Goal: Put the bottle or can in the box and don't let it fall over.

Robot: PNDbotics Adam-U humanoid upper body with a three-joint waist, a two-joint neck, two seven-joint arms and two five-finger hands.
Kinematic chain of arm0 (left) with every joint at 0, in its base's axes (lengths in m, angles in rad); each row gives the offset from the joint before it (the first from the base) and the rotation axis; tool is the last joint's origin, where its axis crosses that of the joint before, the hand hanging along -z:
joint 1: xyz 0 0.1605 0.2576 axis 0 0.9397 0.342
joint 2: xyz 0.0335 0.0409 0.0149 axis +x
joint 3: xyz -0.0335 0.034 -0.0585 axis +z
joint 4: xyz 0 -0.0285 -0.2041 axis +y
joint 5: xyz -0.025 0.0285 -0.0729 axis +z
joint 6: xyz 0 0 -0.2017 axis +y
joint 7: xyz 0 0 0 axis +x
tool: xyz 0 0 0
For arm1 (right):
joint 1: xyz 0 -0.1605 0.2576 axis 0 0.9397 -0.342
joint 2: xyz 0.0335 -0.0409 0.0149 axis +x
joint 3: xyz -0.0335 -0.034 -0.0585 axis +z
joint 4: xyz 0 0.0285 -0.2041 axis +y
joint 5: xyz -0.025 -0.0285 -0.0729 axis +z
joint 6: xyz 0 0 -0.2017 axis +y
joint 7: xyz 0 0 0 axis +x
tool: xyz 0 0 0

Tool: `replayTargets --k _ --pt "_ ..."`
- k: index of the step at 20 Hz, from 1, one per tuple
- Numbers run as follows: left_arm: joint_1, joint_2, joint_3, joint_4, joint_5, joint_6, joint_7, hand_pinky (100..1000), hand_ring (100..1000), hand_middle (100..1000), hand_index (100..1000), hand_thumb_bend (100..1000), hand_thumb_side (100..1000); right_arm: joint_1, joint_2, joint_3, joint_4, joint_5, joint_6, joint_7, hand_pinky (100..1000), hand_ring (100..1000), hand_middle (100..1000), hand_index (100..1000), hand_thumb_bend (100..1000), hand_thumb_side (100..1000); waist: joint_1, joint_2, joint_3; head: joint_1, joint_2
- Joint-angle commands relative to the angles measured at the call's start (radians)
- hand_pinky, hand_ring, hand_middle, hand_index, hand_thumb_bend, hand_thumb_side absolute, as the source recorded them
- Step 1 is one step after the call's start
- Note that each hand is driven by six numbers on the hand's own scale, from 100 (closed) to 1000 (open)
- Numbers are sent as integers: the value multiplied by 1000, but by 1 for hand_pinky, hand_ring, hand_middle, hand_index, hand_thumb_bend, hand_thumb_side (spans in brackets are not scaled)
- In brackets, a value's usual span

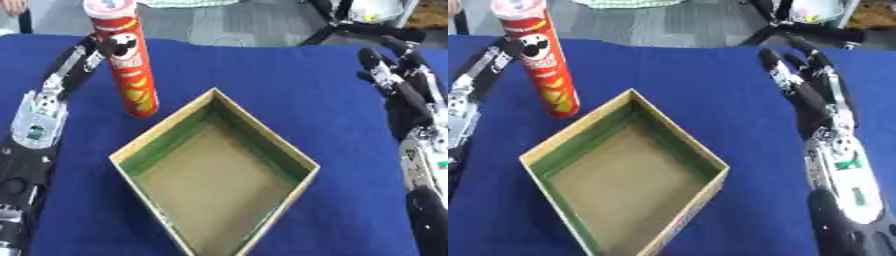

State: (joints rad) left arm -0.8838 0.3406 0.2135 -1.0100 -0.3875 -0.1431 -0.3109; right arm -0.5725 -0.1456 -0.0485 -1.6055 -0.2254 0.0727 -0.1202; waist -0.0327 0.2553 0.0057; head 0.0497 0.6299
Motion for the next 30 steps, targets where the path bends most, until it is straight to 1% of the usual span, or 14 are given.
replayTargets --k 1,12,21,25,26,28,30 --pt "-28 8 7 -5 -10 6 5 1000 885 740 969 910 957 -18 -9 0 -22 -8 -3 4 762 960 1000 806 647 306 3 -13 -3 2 -18" --pt "-41 3 6 4 -39 11 4 1000 887 734 954 890 953 -21 -4 2 -23 -10 -2 8 763 960 1000 806 641 305 3 -7 -11 7 -27" --pt "-51 -2 9 18 -66 24 22 1000 889 734 954 870 960 -23 -1 3 -24 -13 -2 10 764 960 1000 806 636 305 4 -2 -20 12 -35" --pt "-52 -4 9 23 -70 25 26 1000 888 738 945 824 951 -22 -1 3 -24 -14 -2 11 764 960 1000 807 634 305 5 1 -21 14 -37" --pt "-52 -5 8 25 -72 26 27 1000 888 738 945 824 951 -22 0 3 -24 -14 -2 11 764 960 1000 807 634 305 5 1 -22 14 -37" --pt "-52 -6 8 28 -76 28 29 1000 886 737 936 770 933 -23 1 4 -24 -15 -2 12 764 961 1000 807 632 306 5 2 -23 15 -38" --pt "-54 -7 8 31 -80 29 29 1000 885 735 936 749 927 -24 2 4 -24 -15 -2 13 765 961 1000 807 631 306 5 2 -25 17 -40"
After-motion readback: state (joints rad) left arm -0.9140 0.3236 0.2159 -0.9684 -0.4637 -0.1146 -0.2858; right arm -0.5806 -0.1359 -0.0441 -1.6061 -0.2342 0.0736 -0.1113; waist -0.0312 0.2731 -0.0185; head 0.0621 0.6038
